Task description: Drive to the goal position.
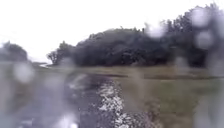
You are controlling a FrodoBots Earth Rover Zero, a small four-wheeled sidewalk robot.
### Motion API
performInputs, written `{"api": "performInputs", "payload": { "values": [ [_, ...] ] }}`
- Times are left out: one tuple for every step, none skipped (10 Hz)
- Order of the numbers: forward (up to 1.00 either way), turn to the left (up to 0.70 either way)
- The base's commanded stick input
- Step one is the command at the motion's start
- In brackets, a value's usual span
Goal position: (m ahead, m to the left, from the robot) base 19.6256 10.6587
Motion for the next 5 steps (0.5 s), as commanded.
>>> {"api": "performInputs", "payload": {
  "values": [
    [0.85,0.00],
    [0.85,0.00],
    [0.85,0.00],
    [0.85,0.00],
    [0.85,0.00]
  ]
}}
